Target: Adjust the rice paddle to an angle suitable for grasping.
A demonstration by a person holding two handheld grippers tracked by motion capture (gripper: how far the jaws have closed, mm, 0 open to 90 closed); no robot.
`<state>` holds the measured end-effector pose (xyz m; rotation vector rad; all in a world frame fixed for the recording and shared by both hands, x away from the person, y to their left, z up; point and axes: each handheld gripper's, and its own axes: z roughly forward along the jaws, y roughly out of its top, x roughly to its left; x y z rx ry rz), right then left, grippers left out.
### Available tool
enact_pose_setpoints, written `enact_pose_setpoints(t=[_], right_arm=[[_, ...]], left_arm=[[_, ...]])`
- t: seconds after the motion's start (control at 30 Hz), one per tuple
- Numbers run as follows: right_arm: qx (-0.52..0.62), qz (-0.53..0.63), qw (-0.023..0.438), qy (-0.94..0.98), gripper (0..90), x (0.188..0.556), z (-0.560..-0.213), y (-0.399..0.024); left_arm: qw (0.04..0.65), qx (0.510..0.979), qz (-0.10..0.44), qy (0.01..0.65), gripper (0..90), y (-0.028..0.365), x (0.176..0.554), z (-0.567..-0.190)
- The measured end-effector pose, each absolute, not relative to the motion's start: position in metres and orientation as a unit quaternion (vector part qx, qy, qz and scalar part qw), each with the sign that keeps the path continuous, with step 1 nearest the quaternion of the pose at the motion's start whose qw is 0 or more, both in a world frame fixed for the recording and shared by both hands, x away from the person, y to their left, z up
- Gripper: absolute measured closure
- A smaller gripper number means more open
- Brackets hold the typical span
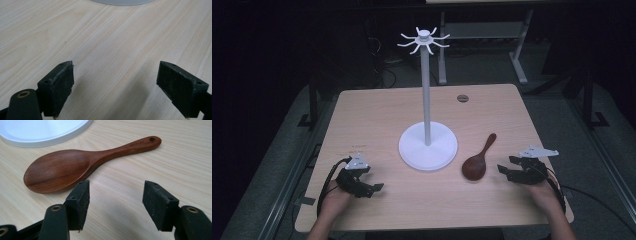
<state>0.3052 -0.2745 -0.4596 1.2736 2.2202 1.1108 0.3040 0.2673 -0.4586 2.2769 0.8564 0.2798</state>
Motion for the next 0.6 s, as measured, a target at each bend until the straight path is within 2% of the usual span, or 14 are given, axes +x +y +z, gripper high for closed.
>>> enact_pose_setpoints(t=[0.23, 0.37, 0.5, 0.6], right_arm=[[0.451, 0.391, 0.174, 0.783, 39.5, 0.31, -0.46, -0.274], [0.456, 0.397, 0.17, 0.778, 46.6, 0.316, -0.461, -0.276], [0.448, 0.4, 0.169, 0.782, 72.1, 0.324, -0.455, -0.271], [0.439, 0.409, 0.156, 0.785, 84.6, 0.329, -0.452, -0.266]], left_arm=[[0.339, 0.874, 0.108, 0.332, 13.9, 0.268, 0.304, -0.458], [0.34, 0.868, 0.113, 0.344, 13.9, 0.271, 0.307, -0.458], [0.337, 0.87, 0.118, 0.341, 13.9, 0.272, 0.307, -0.457], [0.338, 0.87, 0.112, 0.341, 13.9, 0.271, 0.306, -0.458]])
